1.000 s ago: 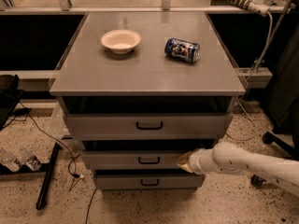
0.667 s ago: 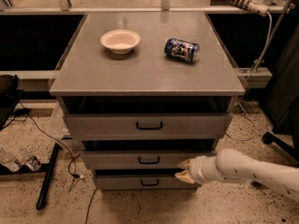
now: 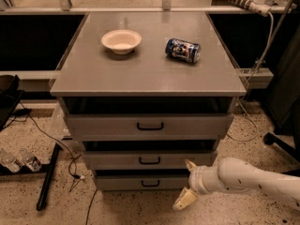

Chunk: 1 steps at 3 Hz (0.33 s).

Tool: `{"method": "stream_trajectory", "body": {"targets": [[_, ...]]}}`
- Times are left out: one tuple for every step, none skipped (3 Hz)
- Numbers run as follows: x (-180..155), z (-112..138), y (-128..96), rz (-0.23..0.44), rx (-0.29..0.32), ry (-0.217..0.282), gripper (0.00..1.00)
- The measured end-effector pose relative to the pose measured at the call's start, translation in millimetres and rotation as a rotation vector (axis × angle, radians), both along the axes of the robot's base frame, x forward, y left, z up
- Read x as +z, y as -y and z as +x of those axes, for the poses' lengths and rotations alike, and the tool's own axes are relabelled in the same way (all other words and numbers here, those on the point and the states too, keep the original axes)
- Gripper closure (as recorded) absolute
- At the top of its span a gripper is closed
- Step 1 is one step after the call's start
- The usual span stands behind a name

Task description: Close middle drawer

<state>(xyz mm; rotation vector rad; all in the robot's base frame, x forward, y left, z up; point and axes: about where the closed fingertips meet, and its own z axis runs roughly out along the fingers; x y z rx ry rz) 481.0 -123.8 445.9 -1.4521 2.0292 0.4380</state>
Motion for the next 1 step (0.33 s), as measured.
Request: {"method": "stream_trajectory", "body": {"targets": [[0.0,0.0,0.0,0.000,0.000,0.000,0.00]]}}
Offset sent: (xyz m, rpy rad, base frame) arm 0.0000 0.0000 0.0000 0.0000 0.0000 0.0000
